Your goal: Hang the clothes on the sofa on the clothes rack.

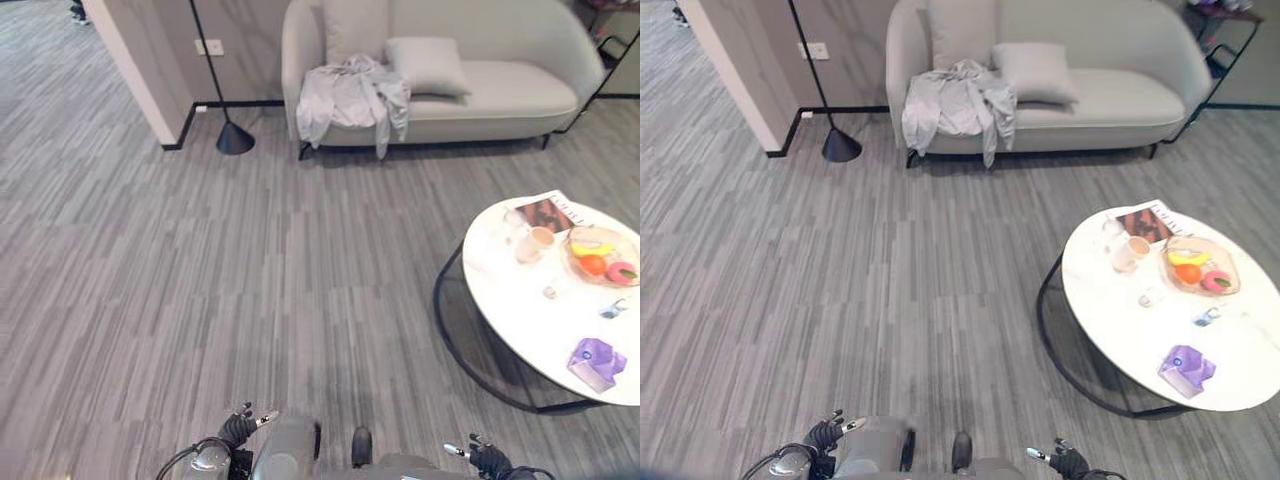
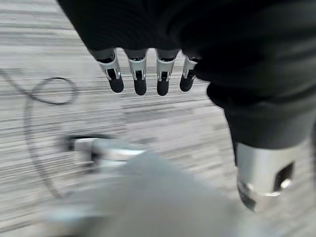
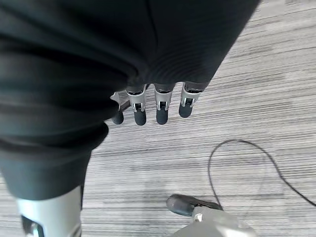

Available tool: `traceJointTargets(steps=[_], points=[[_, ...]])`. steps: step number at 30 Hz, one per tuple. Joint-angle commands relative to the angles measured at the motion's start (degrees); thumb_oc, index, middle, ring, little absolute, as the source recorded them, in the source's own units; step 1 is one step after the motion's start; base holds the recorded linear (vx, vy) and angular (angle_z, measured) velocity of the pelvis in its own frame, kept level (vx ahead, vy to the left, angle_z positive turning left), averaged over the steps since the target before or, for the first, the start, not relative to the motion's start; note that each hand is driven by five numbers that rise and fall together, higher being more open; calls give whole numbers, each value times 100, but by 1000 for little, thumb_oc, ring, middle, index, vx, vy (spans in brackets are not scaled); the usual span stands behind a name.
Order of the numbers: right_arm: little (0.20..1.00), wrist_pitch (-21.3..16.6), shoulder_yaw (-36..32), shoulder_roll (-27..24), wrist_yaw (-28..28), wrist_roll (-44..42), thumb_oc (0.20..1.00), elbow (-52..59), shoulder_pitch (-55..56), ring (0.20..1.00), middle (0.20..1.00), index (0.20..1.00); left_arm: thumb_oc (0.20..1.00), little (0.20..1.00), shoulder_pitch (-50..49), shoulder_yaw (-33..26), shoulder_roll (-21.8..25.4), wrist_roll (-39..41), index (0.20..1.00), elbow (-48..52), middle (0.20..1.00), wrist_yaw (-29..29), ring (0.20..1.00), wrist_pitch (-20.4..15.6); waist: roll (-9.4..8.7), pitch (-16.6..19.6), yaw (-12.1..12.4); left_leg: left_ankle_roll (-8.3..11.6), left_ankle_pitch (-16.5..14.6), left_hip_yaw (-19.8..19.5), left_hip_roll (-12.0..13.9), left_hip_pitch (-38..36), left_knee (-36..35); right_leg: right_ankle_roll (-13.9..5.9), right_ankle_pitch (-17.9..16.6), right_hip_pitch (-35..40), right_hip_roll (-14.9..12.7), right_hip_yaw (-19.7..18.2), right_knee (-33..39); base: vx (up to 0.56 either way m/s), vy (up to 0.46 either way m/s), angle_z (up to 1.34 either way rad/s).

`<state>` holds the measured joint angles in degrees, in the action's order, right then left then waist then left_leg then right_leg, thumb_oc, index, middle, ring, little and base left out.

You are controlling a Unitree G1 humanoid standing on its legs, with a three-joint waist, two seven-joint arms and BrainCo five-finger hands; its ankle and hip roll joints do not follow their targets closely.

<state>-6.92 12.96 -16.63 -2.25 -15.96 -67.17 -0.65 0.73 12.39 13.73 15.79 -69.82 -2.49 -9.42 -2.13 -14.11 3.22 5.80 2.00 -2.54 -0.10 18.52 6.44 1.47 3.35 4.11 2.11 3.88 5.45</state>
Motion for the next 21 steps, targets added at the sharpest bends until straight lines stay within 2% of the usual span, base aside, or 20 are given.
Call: traceJointTargets(steps=[1, 2, 3, 5, 6, 7, 8, 9, 10, 11, 12, 13, 14, 15, 17, 18, 19, 21], points=[[1000, -175, 158, -281, 32, -145, 1000, 382, 173, 1000, 1000, 1000, 1000, 1000, -112, 10, 33, -52, 1000, -62, 1000, 13, 1000, -146, 134, 323, 257, -8, 816, 177, 273, 492, -705, -556, 489, 1026, -175, -421, -45, 475, 173, -37], [1000, -166, 177, -270, 32, -102, 1000, 336, 140, 1000, 1000, 1000, 1000, 1000, -138, -42, 53, -76, 1000, -159, 1000, 29, 1000, -134, 75, 327, 373, 37, 935, 262, 306, 581, -941, -572, 587, 1164, -250, -564, -45, 537, 204, -46], [1000, -138, 205, -242, -42, 30, 1000, 254, 155, 1000, 1000, 1000, 1000, 1000, -251, -170, 60, -135, 1000, -291, 1000, 7, 1000, -110, 90, 490, 438, 5, 909, 242, 341, 411, -1104, -641, 653, 1267, -254, -692, -45, 566, 243, -78], [1000, -124, 163, -176, -77, 159, 1000, 218, 219, 1000, 1000, 1000, 1000, 1000, -302, -321, 74, -93, 1000, -351, 1000, 21, 1000, -145, 66, 684, 548, -47, 1268, 183, 257, 241, -998, -750, 671, 1479, -464, -759, -45, 504, 254, -96], [1000, -124, 164, -173, -76, 160, 1000, 219, 221, 1000, 1000, 1000, 1000, 1000, -304, -321, 77, -93, 1000, -352, 1000, 20, 1000, -146, 50, 684, 545, -50, 1264, 188, 240, 236, -999, -753, 680, 1485, -480, -752, -45, 563, 252, -77], [1000, -105, 118, -154, -103, 232, 1000, 152, 243, 1000, 1000, 1000, 1000, 1000, -311, -330, 117, -166, 1000, -357, 1000, 2, 1000, -155, -87, 879, 581, -182, 1240, 217, 77, 32, -932, -937, 527, 1415, -729, -804, -471, 370, 143, -54], [1000, -105, 118, -151, -104, 233, 1000, 152, 244, 1000, 1000, 1000, 1000, 1000, -313, -329, 121, -166, 1000, -357, 1000, 1, 1000, -155, -103, 880, 583, -185, 1235, 227, 65, 29, -932, -940, 539, 1415, -745, -803, -477, 528, 212, -28], [1000, -80, 124, -156, -124, 296, 1000, 107, 239, 1000, 1000, 1000, 1000, 1000, -290, -316, 155, -182, 1000, -314, 1000, 6, 1000, -145, -169, 929, 594, -284, 1139, 260, -33, -103, -891, -1053, 224, 1261, -859, -777, -1023, 419, 198, -7], [1000, -72, 96, -179, -137, 308, 1000, 110, 256, 1000, 1000, 1000, 1000, 1000, -269, -320, 232, -154, 1000, -165, 1000, -18, 1000, -134, -206, 895, 542, -468, 926, 254, -200, -508, -908, -1216, -623, 816, -966, -739, -2232, 532, 271, -24], [1000, -89, 70, -198, -132, 265, 1000, 135, 232, 1000, 1000, 1000, 1000, 1000, -236, -294, 261, -124, 1000, -54, 1000, -9, 1000, -139, -166, 871, 488, -568, 795, 229, -246, -731, -935, -1279, -1211, 494, -983, -670, -2840, 475, 287, -29], [1000, -74, 34, -208, -115, 232, 1000, 166, 209, 1000, 1000, 1000, 1000, 1000, -187, -263, 286, -96, 1000, 30, 1000, 4, 1000, -136, -117, 799, 405, -662, 674, 199, -278, -985, -965, -1302, -1662, 205, -1065, -536, -3430, 339, 236, -19], [1000, -73, -5, -221, -98, 206, 1000, 196, 221, 1000, 1000, 1000, 1000, 1000, -148, -205, 297, -106, 1000, 87, 1000, 1, 1000, -132, -38, 772, 362, -742, 561, 188, -289, -1179, -966, -1308, -1946, 57, -1115, -376, -3753, 380, 246, 19], [1000, -67, -32, -216, -84, 217, 1000, 233, 240, 1000, 1000, 1000, 1000, 1000, -107, -129, 306, -134, 1000, 134, 1000, 9, 1000, -124, 59, 738, 294, -814, 414, 152, -275, -1408, -975, -1265, -2003, -187, -1248, -189, -4109, 435, 233, 37], [1000, -61, -57, -215, -81, 202, 1000, 220, 268, 1000, 1000, 1000, 1000, 1000, -82, -111, 305, -128, 1000, 187, 1000, 9, 1000, -128, 177, 743, 241, -858, 308, 87, -216, -1594, -995, -1142, -1776, -473, -1253, -43, -4210, 476, 171, 41], [1000, -63, -93, -221, -92, 171, 1000, 249, 335, 1000, 1000, 1000, 1000, 1000, -58, -89, 278, -74, 1000, 244, 1000, 12, 1000, -144, 248, 657, 24, -876, 109, -91, -254, -1965, -996, -990, -1181, -936, -1283, 227, -3969, 529, 64, 33], [1000, -66, -114, -223, -88, 157, 1000, 243, 365, 1000, 1000, 1000, 1000, 1000, 16, -46, 254, -124, 1000, 190, 1000, 19, 1000, -151, 260, 618, -111, -846, -74, -162, -277, -2233, -1037, -955, -962, -1156, -1292, 442, -3537, 495, -19, 61], [1000, -55, -114, -220, -93, 151, 1000, 257, 373, 1000, 1000, 1000, 1000, 1000, 13, -34, 248, -136, 1000, 207, 1000, 23, 1000, -158, 261, 604, -175, -822, -144, -192, -258, -2319, -1044, -966, -925, -1176, -1290, 556, -3159, 509, -89, 62], [1000, -51, -100, -210, -77, 134, 1000, 199, 372, 1000, 1000, 1000, 1000, 1000, 82, 23, 213, -212, 1000, 104, 1000, 64, 1000, -173, 181, 566, -342, -729, -432, -345, -306, -2697, -1128, -1051, -977, -1358, -1184, 686, -1891, 531, -143, 46]])
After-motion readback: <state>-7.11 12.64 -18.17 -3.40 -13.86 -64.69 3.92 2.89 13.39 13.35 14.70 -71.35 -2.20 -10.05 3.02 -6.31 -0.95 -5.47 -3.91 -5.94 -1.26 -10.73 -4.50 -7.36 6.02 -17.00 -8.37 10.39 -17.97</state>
